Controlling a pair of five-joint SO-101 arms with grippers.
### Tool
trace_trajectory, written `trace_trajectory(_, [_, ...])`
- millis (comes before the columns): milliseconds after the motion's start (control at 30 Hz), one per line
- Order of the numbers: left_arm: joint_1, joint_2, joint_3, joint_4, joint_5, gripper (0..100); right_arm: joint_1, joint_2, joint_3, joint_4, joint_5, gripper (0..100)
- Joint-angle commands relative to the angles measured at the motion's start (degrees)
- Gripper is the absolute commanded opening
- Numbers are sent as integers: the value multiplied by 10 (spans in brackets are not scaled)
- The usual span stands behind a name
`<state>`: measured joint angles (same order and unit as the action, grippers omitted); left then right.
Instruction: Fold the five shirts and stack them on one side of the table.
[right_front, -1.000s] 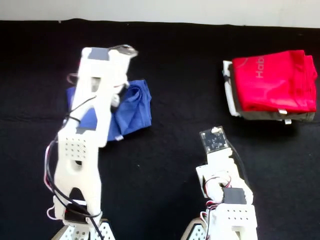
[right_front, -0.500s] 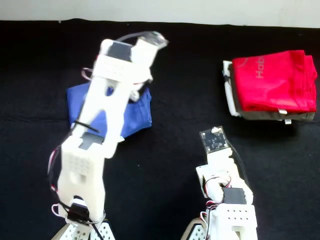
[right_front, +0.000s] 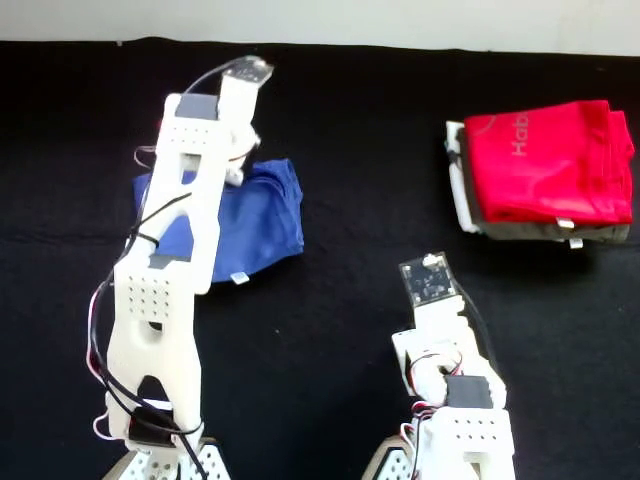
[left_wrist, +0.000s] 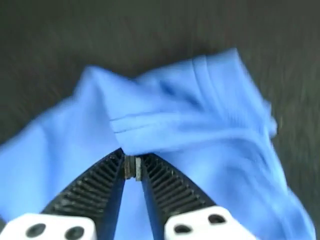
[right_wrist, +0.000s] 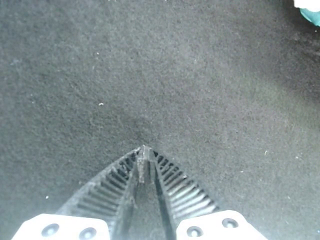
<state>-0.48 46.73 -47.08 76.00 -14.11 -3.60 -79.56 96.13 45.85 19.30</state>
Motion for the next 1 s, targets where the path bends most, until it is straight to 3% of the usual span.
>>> trace_trajectory(0, [29,-11,-7,-91,6,12,3,-6,33,1,1,6])
trace_trajectory(100, [58,-22,-7,-136,6,12,3,-6,33,1,1,6])
trace_trajectory(267, [102,-56,-7,-135,6,12,3,-6,33,1,1,6])
trace_trajectory(567, [28,-148,-3,-84,4,10,3,-6,33,1,1,6])
trace_trajectory(733, [19,-72,-5,-41,4,10,3,-6,33,1,1,6])
trace_trajectory(967, [86,41,-36,-69,4,10,3,-6,33,1,1,6])
